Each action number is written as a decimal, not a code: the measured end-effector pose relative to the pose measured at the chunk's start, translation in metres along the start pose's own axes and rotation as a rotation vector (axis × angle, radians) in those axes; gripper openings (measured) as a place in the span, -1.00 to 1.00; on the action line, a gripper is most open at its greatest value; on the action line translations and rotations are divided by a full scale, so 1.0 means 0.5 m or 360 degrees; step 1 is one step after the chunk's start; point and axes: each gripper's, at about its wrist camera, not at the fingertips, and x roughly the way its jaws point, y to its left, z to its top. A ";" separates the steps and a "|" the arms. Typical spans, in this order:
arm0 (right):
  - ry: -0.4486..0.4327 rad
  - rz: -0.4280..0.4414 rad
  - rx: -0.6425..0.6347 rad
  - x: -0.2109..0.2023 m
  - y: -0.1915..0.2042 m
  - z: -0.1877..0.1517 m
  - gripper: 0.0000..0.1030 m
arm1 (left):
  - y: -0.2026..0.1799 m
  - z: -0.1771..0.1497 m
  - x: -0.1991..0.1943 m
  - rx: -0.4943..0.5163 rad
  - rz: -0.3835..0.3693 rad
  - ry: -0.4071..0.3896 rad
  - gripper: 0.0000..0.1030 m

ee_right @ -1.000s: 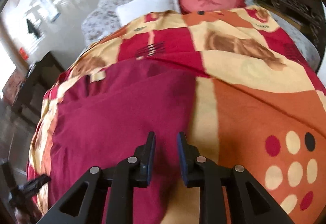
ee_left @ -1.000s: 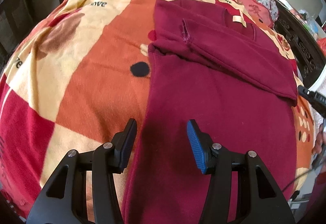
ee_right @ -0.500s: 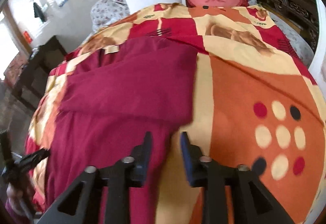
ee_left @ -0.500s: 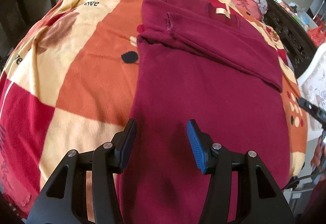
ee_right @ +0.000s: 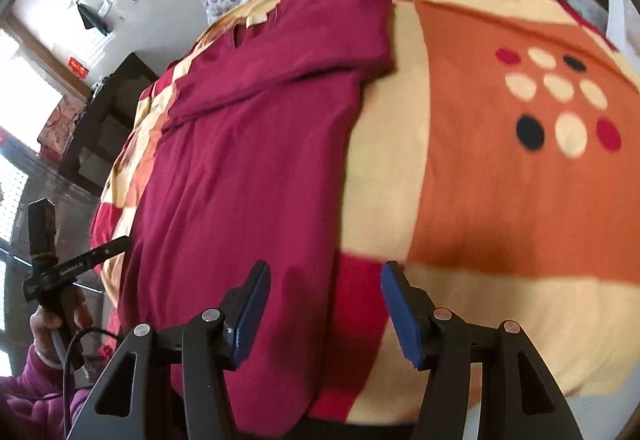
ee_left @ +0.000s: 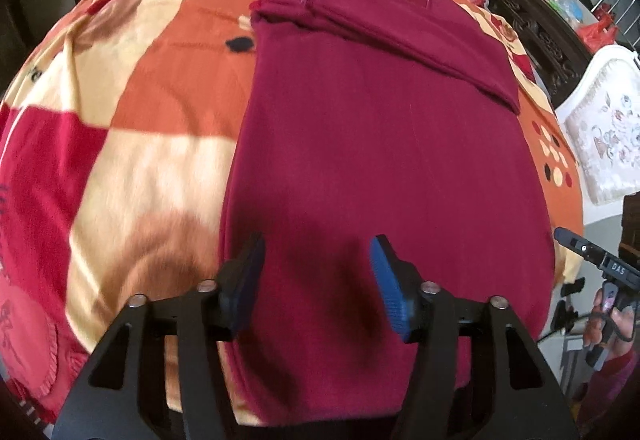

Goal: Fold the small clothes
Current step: 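Grasp the maroon shirt hem with both tools, then lift the hem with both tools, fold it toward the collar, release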

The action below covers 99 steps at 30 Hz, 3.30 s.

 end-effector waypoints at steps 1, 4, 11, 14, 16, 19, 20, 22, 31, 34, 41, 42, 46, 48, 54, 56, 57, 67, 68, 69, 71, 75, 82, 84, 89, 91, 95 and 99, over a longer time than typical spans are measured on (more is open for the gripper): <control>0.0001 0.0010 0.0006 -0.001 -0.004 -0.006 0.07 | 0.004 -0.007 -0.005 -0.0005 0.0000 -0.0003 0.18; 0.0027 0.0023 0.0026 -0.002 -0.011 -0.023 0.07 | 0.017 -0.029 -0.016 -0.0024 0.0008 0.0000 0.18; 0.0124 0.0095 0.0020 0.000 -0.012 -0.056 0.07 | 0.056 -0.068 -0.011 -0.0104 -0.0012 0.0066 0.18; 0.0140 0.0209 0.0041 0.000 0.000 -0.070 0.07 | 0.070 -0.080 -0.009 -0.0149 -0.0072 0.0096 0.18; 0.0164 0.0294 0.0040 0.005 0.010 -0.080 0.07 | 0.073 -0.085 -0.009 -0.0154 -0.0084 0.0094 0.18; 0.0226 0.0333 0.0053 0.026 0.017 -0.095 0.07 | 0.067 -0.089 -0.007 -0.0119 -0.0076 0.0103 0.18; 0.0245 0.0341 0.0052 0.033 0.019 -0.098 0.07 | 0.065 -0.090 -0.007 -0.0106 -0.0071 0.0107 0.18; 0.0276 0.0358 0.0046 0.045 0.028 -0.104 0.07 | 0.063 -0.094 -0.005 -0.0085 -0.0063 0.0128 0.18; 0.0333 0.0485 0.0125 0.076 0.045 -0.120 0.07 | 0.091 -0.101 0.006 -0.0205 -0.0135 0.0174 0.18; 0.0330 0.0512 0.0107 0.080 0.056 -0.132 0.01 | 0.084 -0.102 0.008 -0.0165 -0.0116 0.0169 0.18; 0.0293 0.0511 0.0022 0.060 0.076 -0.131 -0.58 | 0.070 -0.104 0.006 -0.0123 -0.0072 0.0163 -0.78; 0.0285 0.0554 0.0019 0.050 0.079 -0.126 -0.68 | 0.067 -0.104 0.000 -0.0115 -0.0075 0.0153 -0.80; 0.0225 0.0674 0.0001 0.013 0.096 -0.091 -0.71 | 0.062 -0.091 -0.039 -0.0092 -0.0133 0.0071 -0.86; 0.0174 0.0700 -0.0045 -0.006 0.111 -0.066 -0.72 | 0.057 -0.079 -0.058 -0.0088 -0.0162 0.0025 -0.86; -0.0035 0.0718 -0.0155 -0.026 0.151 0.031 -0.72 | 0.038 -0.005 -0.094 -0.0050 -0.0211 -0.0149 -0.87; -0.0110 0.0690 -0.0162 -0.025 0.148 0.063 -0.72 | 0.038 0.023 -0.098 -0.0054 -0.0223 -0.0195 -0.87; -0.0152 0.0680 -0.0152 -0.022 0.144 0.084 -0.72 | 0.037 0.045 -0.100 -0.0060 -0.0231 -0.0238 -0.87; -0.0331 0.0542 -0.0110 0.021 0.109 0.278 -0.73 | 0.028 0.225 -0.069 -0.0077 -0.0177 -0.0470 -0.87; -0.0350 0.0528 -0.0104 0.027 0.108 0.302 -0.73 | 0.024 0.247 -0.067 -0.0071 -0.0167 -0.0495 -0.87; -0.0367 0.0512 -0.0101 0.034 0.105 0.323 -0.73 | 0.019 0.267 -0.064 -0.0062 -0.0156 -0.0523 -0.87; -0.0401 0.0477 -0.0100 0.042 0.099 0.361 -0.72 | 0.015 0.301 -0.058 -0.0058 -0.0144 -0.0563 -0.87; -0.0450 0.0449 -0.0067 0.068 0.080 0.445 -0.72 | 0.009 0.389 -0.022 -0.0073 -0.0140 -0.0591 -0.87; -0.0425 0.0384 0.0076 0.148 0.019 0.547 -0.73 | 0.012 0.503 0.074 -0.0148 -0.0088 -0.0546 -0.87; -0.0392 0.0393 0.0196 0.180 -0.013 0.571 -0.73 | 0.025 0.533 0.101 -0.0184 -0.0111 -0.0518 -0.87; -0.0274 0.0427 0.0305 0.219 -0.039 0.607 -0.72 | 0.043 0.569 0.141 -0.0214 -0.0173 -0.0436 -0.70; -0.0310 0.0445 0.0242 0.198 -0.029 0.616 -0.73 | 0.049 0.578 0.138 -0.0199 -0.0190 -0.0438 -0.48; -0.0310 0.0468 0.0219 0.178 -0.015 0.636 -0.72 | 0.066 0.586 0.101 -0.0246 -0.0173 -0.0565 0.33; -0.0254 0.0534 0.0275 0.181 -0.019 0.632 -0.59 | 0.057 0.582 0.081 -0.0209 -0.0153 -0.0562 0.33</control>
